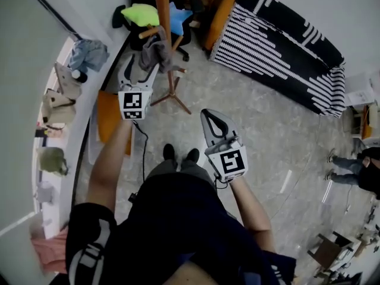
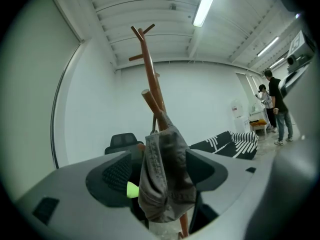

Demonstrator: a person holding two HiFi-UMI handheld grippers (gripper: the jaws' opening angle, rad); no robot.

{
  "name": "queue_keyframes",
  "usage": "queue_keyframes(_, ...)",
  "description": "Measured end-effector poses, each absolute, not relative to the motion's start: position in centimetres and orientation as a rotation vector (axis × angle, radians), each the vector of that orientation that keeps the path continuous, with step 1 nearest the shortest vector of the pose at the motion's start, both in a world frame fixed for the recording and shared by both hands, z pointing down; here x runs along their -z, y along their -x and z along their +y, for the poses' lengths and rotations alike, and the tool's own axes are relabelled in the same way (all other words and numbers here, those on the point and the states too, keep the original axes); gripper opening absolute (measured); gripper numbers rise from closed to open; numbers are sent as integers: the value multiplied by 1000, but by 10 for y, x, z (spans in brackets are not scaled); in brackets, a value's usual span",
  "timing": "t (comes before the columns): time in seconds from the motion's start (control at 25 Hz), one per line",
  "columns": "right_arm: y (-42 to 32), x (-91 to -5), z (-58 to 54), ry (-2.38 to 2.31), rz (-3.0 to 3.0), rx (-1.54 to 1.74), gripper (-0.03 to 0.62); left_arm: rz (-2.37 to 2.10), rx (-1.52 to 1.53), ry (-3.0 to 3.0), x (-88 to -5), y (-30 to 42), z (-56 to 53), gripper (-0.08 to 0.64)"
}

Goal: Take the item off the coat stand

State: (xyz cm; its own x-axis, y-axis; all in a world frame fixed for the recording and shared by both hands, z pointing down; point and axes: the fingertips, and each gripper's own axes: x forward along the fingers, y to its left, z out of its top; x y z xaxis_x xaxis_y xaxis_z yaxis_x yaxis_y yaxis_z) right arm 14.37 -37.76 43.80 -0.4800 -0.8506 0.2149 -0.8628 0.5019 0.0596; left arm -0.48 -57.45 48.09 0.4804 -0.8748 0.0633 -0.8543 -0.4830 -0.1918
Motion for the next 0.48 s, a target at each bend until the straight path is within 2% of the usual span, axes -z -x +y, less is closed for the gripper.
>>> queue_keyframes(0.48,-157,-451,-407,-1424,-2520,-132,20,1467,301,2625,-506,-4,-617,330)
